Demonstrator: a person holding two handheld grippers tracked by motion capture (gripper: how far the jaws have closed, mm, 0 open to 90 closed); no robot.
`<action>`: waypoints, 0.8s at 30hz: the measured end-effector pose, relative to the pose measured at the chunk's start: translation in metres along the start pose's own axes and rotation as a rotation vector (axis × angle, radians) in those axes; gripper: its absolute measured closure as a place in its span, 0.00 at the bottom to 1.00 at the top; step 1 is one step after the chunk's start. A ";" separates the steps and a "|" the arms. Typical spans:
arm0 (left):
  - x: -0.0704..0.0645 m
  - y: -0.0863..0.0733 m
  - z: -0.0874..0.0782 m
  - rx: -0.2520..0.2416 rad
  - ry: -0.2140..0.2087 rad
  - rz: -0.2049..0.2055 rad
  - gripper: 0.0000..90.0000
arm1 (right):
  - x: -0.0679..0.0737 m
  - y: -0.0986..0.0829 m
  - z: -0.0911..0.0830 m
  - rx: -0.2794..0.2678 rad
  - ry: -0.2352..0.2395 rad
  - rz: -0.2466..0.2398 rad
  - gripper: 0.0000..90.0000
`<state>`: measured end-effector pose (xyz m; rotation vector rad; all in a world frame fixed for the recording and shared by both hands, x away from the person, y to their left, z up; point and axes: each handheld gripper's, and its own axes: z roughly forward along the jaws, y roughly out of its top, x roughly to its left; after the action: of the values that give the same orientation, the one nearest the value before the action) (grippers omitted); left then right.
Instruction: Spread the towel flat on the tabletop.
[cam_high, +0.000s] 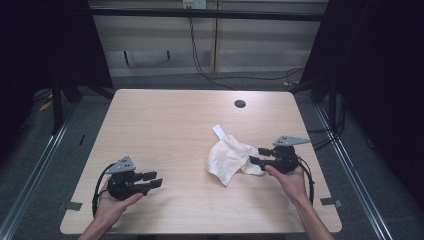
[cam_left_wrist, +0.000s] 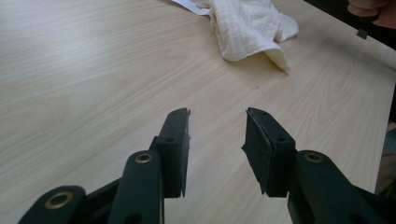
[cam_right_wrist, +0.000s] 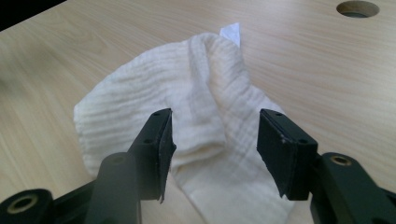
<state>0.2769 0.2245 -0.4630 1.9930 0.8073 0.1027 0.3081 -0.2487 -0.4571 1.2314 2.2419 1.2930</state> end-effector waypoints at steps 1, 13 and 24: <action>0.000 0.000 0.000 0.004 0.002 0.005 0.67 | 0.000 0.003 0.004 0.003 0.006 -0.006 0.50; -0.001 0.002 0.002 0.002 -0.001 0.016 0.65 | -0.011 0.015 0.042 0.061 0.032 -0.018 0.43; -0.002 0.004 0.005 0.011 -0.006 0.032 0.65 | -0.019 0.008 0.070 0.112 0.065 -0.009 0.55</action>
<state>0.2794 0.2182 -0.4624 2.0161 0.7734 0.1115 0.3646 -0.2216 -0.4933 1.2312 2.3925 1.2367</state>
